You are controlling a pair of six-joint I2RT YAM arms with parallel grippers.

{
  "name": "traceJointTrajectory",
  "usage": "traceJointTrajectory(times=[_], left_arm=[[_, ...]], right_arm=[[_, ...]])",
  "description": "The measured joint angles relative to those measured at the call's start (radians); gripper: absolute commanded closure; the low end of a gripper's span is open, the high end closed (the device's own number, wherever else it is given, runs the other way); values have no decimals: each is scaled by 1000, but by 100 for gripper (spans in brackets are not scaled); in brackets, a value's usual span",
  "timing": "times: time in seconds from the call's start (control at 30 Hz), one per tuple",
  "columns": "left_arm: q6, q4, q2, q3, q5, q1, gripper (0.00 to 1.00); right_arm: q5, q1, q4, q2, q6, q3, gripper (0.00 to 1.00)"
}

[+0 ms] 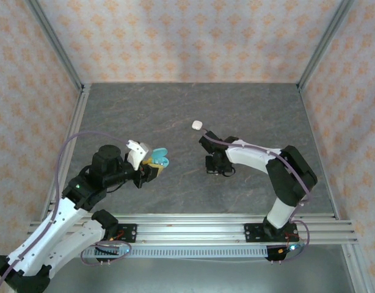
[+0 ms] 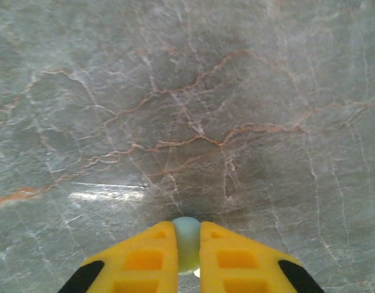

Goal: Insert wireless bluetooth earbuds into charging case

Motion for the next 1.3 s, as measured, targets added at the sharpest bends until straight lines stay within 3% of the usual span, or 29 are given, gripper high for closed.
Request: traceJointTrajectory(times=[0.2, 0.57, 0.83, 1.3], left_arm=[[0, 2, 2, 0, 1, 0, 85], [0, 2, 2, 0, 1, 0, 85], [-1, 2, -13, 0, 1, 0, 85], [0, -1, -69, 0, -1, 0, 85]], right_arm=[[-3, 0, -21, -15, 37, 4, 68], [80, 48, -182, -116, 72, 134, 68], [151, 135, -340, 64, 89, 284, 70], [201, 139, -414, 229, 62, 374, 72]])
